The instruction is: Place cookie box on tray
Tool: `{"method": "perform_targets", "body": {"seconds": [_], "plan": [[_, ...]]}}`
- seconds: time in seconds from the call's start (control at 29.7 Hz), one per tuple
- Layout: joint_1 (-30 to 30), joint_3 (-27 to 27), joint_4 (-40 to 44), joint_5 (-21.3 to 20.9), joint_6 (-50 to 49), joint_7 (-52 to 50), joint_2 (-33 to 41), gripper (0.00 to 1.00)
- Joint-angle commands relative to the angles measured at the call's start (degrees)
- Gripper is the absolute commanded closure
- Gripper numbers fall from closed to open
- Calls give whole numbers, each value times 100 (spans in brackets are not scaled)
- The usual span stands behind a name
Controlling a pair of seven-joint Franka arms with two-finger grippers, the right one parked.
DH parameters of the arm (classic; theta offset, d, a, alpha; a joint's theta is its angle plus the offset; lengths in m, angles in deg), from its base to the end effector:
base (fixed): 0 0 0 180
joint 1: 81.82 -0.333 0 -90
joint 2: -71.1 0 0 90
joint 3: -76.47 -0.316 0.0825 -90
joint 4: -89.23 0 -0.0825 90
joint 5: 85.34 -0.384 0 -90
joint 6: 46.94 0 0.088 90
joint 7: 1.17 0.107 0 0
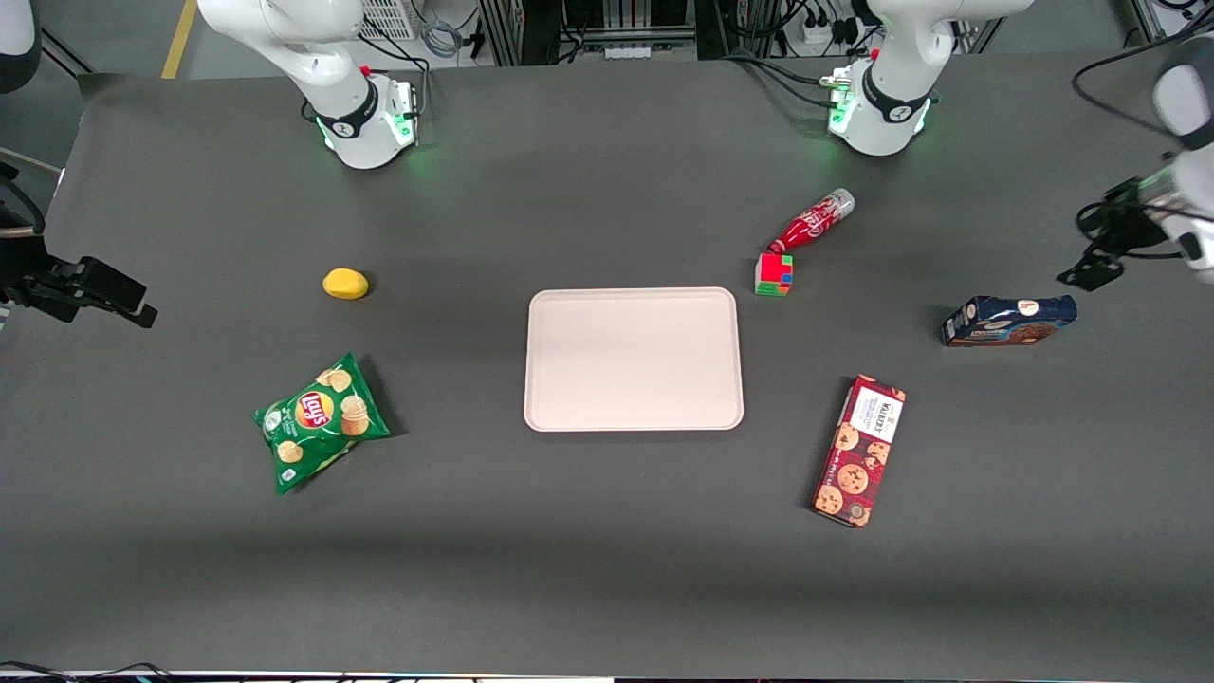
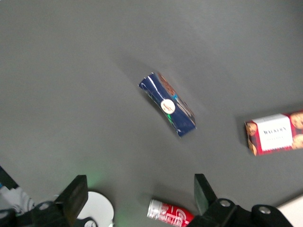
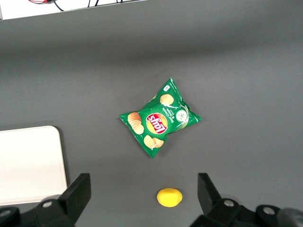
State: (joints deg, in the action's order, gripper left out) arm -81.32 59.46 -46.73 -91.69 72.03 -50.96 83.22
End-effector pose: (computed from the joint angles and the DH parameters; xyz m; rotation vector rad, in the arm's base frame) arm 0.4378 0.1367 0.3955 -2.6348 -1.5970 0.1211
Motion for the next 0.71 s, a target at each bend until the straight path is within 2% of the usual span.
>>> {"method": "perform_targets", "body": {"seconds": [0.0, 0.13, 0.67], "plan": [[-33, 40, -966, -85, 1328, -427, 186, 0], [-33, 31, -1283, -85, 2068, -497, -42, 0], [-103, 22, -1283, -24, 3544, -673, -1115, 0]]}}
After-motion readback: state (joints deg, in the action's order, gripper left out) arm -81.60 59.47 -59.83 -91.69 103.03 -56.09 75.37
